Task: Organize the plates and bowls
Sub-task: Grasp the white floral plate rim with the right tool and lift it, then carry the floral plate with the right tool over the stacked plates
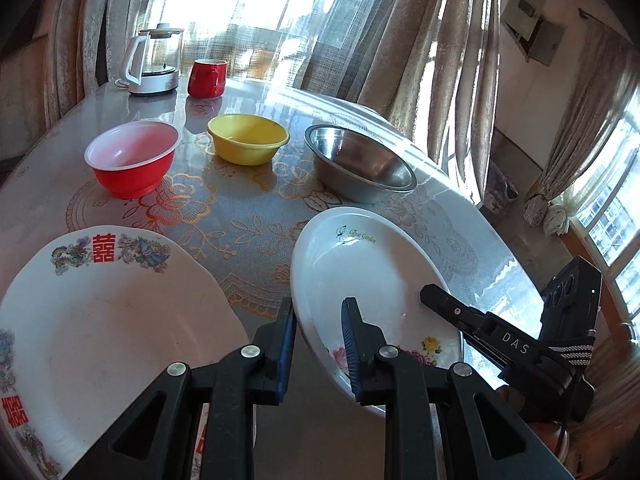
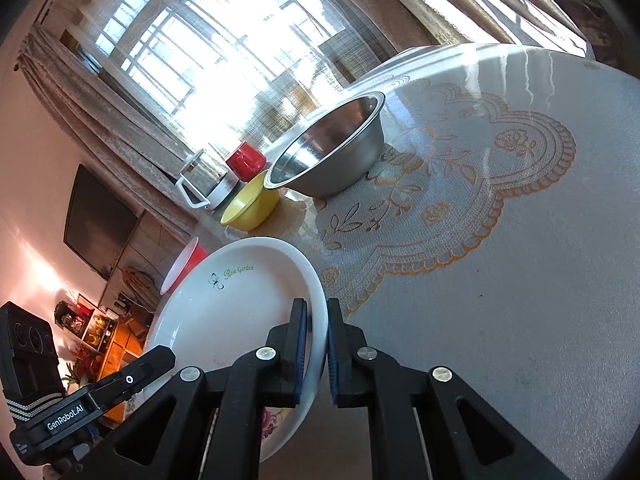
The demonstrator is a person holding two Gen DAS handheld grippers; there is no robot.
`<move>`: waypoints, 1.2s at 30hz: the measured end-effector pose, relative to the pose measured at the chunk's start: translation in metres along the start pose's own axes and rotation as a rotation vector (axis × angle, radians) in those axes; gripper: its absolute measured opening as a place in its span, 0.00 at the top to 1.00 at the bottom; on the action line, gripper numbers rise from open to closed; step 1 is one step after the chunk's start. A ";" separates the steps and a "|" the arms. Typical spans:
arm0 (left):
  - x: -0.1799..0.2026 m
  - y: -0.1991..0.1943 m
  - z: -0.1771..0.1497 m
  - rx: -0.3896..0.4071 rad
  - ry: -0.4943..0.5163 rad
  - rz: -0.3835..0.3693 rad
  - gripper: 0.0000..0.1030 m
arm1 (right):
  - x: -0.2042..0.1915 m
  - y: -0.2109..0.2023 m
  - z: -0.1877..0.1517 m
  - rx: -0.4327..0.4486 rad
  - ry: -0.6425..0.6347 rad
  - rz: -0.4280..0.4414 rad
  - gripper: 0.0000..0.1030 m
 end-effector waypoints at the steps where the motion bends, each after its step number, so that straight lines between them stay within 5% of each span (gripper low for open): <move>1: 0.000 -0.003 0.000 0.006 0.004 -0.001 0.78 | -0.002 -0.002 0.000 0.002 0.000 0.001 0.91; 17: -0.035 -0.053 -0.002 0.109 -0.034 0.009 0.78 | -0.070 -0.019 -0.007 0.019 -0.090 0.040 0.90; 36: -0.123 -0.077 -0.043 0.100 -0.187 0.097 0.78 | -0.128 0.037 -0.067 -0.150 -0.162 0.064 0.88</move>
Point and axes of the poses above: each gripper's, at about its wrist camera, not at the fingertips, and y roughly the way its jaws point, x to its right, z to its top, the point moved 10 cm from there along y, roughly the way its jaws point, and after that the axes turned 3 degrees about y, right-handed, at the moved point
